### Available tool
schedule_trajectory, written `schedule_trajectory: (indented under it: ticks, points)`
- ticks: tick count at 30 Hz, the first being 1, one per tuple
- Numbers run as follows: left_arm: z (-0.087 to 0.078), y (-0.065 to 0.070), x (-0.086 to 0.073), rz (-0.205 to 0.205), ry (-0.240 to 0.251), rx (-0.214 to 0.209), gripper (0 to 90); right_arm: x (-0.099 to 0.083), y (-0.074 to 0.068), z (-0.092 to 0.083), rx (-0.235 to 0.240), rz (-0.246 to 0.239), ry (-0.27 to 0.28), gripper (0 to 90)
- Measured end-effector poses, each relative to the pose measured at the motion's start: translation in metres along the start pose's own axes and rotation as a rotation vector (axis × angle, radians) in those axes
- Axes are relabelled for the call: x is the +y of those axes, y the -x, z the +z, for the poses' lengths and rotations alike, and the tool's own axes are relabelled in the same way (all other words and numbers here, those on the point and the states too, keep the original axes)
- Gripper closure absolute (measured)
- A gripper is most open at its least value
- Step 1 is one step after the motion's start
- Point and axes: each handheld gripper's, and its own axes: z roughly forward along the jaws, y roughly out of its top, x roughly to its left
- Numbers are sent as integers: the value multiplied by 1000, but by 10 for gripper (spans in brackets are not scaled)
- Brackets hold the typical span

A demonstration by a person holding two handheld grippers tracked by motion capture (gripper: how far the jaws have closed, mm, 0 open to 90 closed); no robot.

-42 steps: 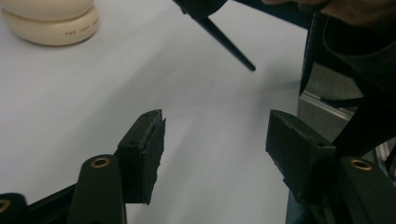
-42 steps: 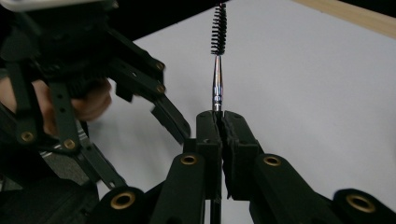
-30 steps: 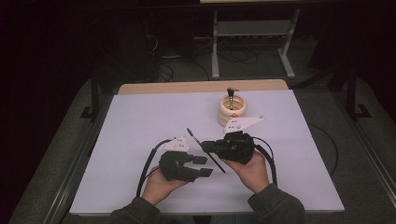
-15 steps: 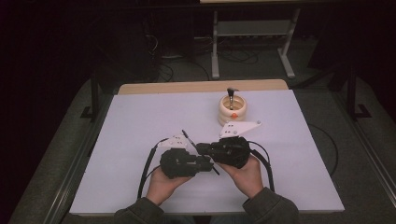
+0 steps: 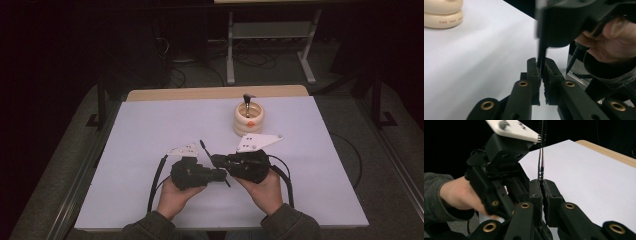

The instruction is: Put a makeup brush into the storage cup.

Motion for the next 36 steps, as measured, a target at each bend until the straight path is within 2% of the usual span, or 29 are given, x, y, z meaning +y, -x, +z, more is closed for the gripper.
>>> schedule_trajectory:
  ticks: [5,7,13,18,21,26,27,30,36]
  points:
    - [1,4,1,20,-29,33,856,-1,2,-3,13,2,-9,817]
    - [0,4,2,42,-57,49,856,-1,2,-4,25,0,-27,770]
    - [0,8,5,91,-102,87,856,0,4,-3,27,-9,-88,735]
    - [3,14,8,147,-161,124,856,2,4,-2,37,-1,-97,751]
    - [3,15,7,162,-176,130,856,2,4,-3,52,1,-97,822]
    - [5,15,6,164,-190,125,838,2,4,-3,70,-8,-121,849]
    - [5,16,6,166,-197,135,779,2,4,-3,69,-7,-123,849]
    - [3,15,5,174,-203,136,687,2,6,-5,63,1,-115,850]
    - [-3,13,0,159,-199,155,635,-2,12,-10,45,14,-117,850]
